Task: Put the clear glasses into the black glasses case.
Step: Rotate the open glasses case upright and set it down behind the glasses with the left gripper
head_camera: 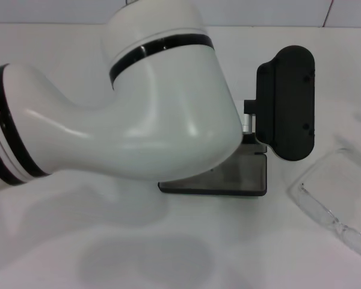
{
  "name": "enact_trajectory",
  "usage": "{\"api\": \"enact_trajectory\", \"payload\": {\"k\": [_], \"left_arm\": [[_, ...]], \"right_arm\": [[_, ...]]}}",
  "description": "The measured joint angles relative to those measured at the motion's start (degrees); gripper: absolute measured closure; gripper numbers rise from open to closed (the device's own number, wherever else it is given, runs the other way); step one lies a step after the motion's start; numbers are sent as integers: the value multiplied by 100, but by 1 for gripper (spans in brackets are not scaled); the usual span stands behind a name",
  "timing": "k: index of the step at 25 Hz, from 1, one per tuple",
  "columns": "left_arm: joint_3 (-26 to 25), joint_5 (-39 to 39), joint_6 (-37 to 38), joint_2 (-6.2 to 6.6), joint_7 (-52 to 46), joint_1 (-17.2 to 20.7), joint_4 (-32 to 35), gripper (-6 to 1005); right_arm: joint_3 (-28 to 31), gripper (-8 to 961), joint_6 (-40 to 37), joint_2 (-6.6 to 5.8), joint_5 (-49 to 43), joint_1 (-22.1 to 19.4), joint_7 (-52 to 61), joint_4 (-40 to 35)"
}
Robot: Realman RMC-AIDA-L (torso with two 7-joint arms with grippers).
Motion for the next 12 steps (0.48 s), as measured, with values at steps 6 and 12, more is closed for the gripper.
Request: {"api": "enact_trajectory", "payload": {"k": [6,12], "left_arm": [[258,0,34,-2,-421,-173,-27,806],[532,4,40,-11,-896,-479,-305,805]], "right_arm": [[51,214,-115,0,1,8,-1,11],[50,214,-175,0,1,-8,-1,14]]}}
